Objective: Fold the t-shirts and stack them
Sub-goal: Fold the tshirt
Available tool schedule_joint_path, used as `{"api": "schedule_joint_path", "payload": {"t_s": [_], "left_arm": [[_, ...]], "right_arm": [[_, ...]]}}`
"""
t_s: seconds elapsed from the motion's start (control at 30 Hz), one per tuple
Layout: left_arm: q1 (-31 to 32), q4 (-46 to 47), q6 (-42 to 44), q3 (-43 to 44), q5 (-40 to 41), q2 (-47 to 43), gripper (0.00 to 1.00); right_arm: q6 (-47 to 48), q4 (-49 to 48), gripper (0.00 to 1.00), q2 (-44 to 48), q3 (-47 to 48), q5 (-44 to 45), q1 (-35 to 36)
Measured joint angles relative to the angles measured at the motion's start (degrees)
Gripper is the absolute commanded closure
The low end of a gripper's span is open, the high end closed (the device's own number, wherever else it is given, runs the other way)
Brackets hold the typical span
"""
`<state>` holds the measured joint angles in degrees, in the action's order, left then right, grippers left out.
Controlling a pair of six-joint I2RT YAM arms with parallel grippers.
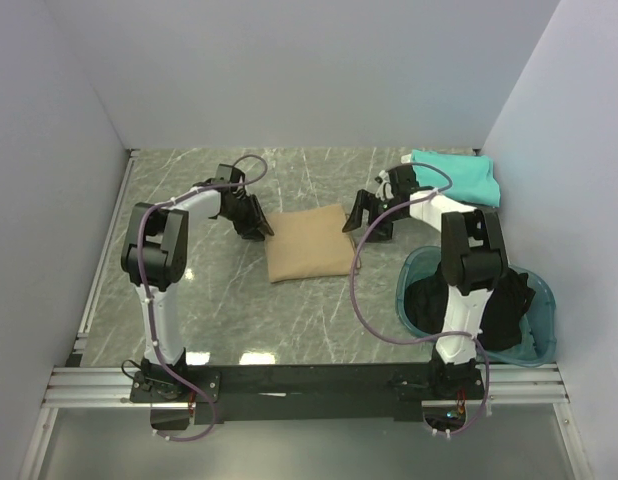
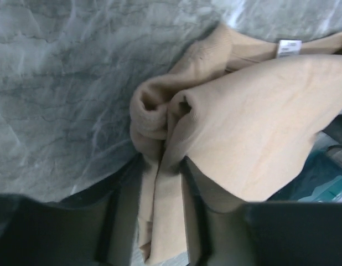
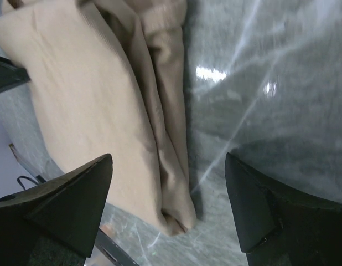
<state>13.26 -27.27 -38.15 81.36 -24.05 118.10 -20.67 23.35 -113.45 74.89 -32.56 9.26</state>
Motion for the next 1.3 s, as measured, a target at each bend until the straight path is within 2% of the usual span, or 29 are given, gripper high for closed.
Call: {"api": "schedule_joint_path", "payload": {"t_s": [0.17, 0.33, 0.53, 0.83, 1.0, 1.03, 1.1, 1.13, 1.23, 1.3], "left_arm": [[0.22, 0.02, -0.66, 0.07, -0.04, 1.05, 0.79], [0.59, 0.0, -1.29, 0.63, -0.26, 1.84, 0.89], [0.83, -0.17, -1.55, 1.6, -0.59, 2.56, 0.91], [1.09, -0.66, -1.51, 2.27, -0.72, 2.93, 0.91], [1.38, -0.96, -1.51, 2.99, -1.31, 3.52, 0.9], [1.44, -1.01, -1.51, 3.13, -1.44, 3.61, 0.9], [1.57, -0.98, -1.49, 3.19, -1.6, 3.67, 0.87], [1.68, -0.98, -1.46, 3.19, -1.6, 3.67, 0.86], [1.92, -1.05, -1.49, 3.26, -1.62, 3.67, 0.73], [2.1, -1.11, -1.49, 3.52, -2.01, 3.67, 0.62]], "right_arm": [[0.61, -1.33, 0.12, -2.91, 3.26, -2.4, -0.52], [0.37, -2.97, 0.13, -5.42, 5.73, -5.2, -0.66], [-0.44, -4.63, 0.14, -6.69, 6.69, -6.27, -0.15], [-2.62, -7.8, 0.21, -9.4, 9.53, -6.21, 2.29], [-3.1, -8.44, 0.44, -10.69, 10.64, -4.55, 4.31], [-3.23, -8.52, 0.54, -10.88, 10.64, -4.37, 4.5], [-3.34, -8.5, 0.65, -11.21, 10.64, -3.19, 4.74], [-3.65, -8.46, 0.78, -11.5, 10.64, -2.95, 4.79], [-3.72, -8.22, 1.0, -11.65, 10.64, -1.97, 4.83], [-3.93, -8.09, 1.0, -11.63, 10.64, -1.31, 4.87]]}}
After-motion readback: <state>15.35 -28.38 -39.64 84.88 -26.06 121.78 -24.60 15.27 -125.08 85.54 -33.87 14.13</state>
